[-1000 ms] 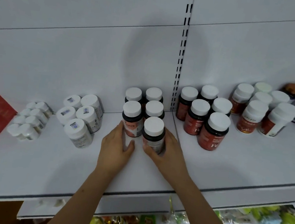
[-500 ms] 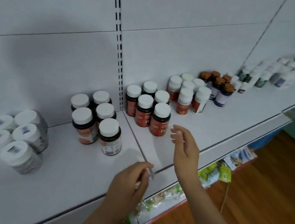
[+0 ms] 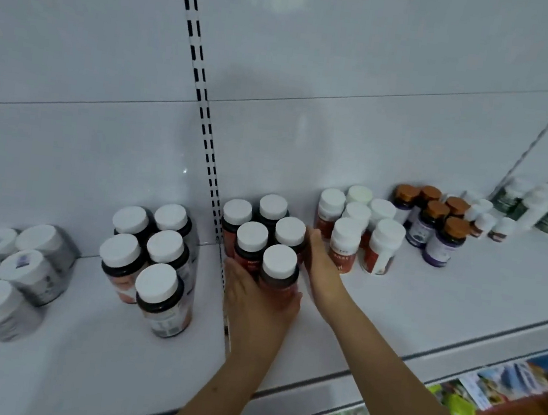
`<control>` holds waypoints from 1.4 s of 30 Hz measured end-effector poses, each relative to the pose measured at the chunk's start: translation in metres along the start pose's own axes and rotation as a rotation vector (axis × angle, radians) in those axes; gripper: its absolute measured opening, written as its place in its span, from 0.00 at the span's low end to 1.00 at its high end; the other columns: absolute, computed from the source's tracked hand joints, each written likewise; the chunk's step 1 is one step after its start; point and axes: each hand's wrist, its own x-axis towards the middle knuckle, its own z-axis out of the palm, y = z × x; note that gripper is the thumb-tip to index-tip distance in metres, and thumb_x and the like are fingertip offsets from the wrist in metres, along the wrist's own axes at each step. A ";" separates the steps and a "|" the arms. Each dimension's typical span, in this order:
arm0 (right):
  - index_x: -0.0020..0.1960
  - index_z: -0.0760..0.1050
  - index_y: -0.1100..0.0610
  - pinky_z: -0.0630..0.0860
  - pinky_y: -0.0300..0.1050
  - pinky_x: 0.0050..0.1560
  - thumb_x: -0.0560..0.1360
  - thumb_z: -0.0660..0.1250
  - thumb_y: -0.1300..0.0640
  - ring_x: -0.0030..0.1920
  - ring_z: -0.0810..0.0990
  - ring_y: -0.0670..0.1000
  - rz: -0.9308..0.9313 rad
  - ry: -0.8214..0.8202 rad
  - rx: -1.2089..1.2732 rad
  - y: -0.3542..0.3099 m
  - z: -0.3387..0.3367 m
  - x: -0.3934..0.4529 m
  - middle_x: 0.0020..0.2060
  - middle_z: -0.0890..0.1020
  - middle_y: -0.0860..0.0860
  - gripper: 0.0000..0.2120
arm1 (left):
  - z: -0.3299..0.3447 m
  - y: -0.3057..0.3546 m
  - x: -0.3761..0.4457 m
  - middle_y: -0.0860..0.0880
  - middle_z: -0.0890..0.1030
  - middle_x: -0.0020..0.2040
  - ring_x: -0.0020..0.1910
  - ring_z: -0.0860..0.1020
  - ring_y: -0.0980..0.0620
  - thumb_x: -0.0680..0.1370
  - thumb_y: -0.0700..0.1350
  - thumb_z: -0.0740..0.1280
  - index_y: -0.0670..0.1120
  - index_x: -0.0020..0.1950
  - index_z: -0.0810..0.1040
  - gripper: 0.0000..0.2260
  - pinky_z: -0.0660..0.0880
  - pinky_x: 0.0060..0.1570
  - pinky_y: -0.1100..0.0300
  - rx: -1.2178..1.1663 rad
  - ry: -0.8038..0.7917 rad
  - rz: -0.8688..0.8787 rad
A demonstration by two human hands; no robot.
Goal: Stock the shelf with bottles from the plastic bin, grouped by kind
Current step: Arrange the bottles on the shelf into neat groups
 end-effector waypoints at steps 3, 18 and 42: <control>0.54 0.79 0.48 0.75 0.39 0.57 0.83 0.53 0.41 0.57 0.81 0.42 -0.004 -0.016 0.066 -0.005 0.002 0.017 0.50 0.85 0.39 0.18 | 0.005 0.004 0.006 0.46 0.62 0.78 0.75 0.64 0.46 0.63 0.63 0.76 0.46 0.80 0.44 0.58 0.62 0.74 0.48 -0.001 0.043 -0.004; 0.71 0.71 0.46 0.72 0.34 0.57 0.83 0.50 0.41 0.61 0.77 0.39 -0.006 -0.113 0.068 0.016 0.015 0.015 0.63 0.80 0.42 0.22 | -0.049 -0.018 0.014 0.55 0.82 0.58 0.59 0.79 0.56 0.71 0.42 0.77 0.48 0.69 0.68 0.30 0.75 0.59 0.62 -0.189 -0.307 -0.002; 0.70 0.72 0.49 0.67 0.52 0.72 0.84 0.49 0.42 0.67 0.74 0.47 -0.057 0.004 0.053 0.012 0.024 0.015 0.66 0.77 0.48 0.23 | -0.058 -0.011 0.011 0.60 0.82 0.55 0.54 0.80 0.66 0.67 0.37 0.80 0.46 0.73 0.64 0.39 0.73 0.49 0.76 -0.242 -0.330 -0.099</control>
